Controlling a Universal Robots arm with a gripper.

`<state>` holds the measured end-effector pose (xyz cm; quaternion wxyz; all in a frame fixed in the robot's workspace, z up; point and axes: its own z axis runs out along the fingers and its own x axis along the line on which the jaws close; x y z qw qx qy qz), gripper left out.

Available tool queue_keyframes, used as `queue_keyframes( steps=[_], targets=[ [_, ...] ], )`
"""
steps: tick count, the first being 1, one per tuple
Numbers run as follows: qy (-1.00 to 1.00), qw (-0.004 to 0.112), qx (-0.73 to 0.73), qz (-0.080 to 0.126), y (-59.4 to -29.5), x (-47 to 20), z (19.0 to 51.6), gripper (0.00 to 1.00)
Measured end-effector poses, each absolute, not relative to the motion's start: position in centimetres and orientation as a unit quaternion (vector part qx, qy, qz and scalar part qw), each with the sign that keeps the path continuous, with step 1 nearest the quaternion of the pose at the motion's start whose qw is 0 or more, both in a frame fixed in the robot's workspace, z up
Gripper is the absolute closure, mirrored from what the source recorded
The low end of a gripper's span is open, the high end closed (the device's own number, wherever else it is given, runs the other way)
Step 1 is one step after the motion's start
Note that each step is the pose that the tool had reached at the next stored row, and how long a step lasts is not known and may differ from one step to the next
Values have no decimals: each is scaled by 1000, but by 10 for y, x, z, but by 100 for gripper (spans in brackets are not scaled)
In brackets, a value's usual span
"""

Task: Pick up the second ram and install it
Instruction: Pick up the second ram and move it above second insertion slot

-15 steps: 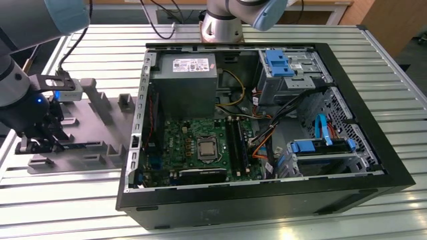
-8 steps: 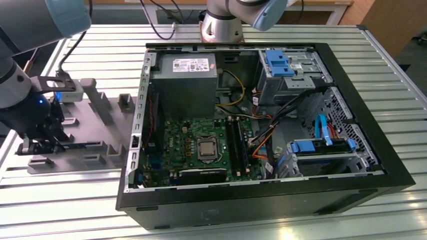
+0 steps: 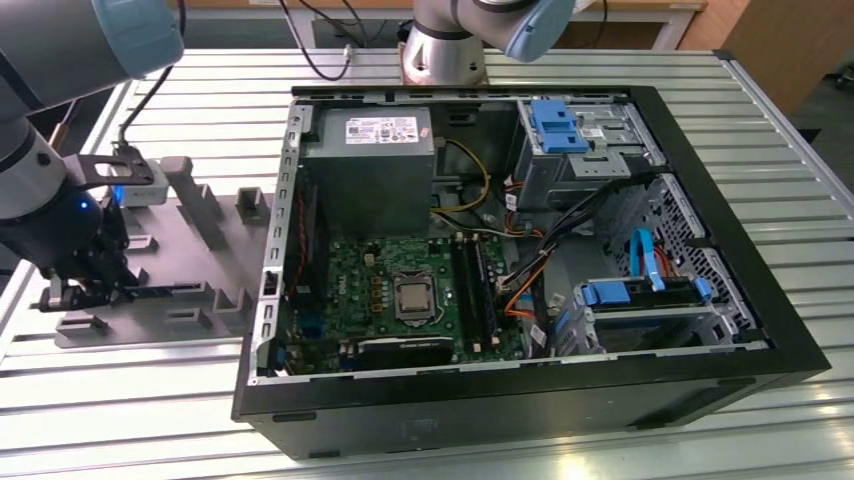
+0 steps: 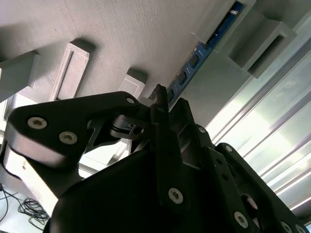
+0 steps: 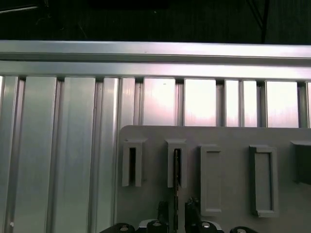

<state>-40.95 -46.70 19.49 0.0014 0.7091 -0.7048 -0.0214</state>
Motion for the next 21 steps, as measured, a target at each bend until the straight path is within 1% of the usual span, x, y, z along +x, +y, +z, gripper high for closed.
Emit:
queue_keyframes(
  steps=[21],
  targets=[
    [-705,2,709,-22,-467,-407,190,73]
  ],
)
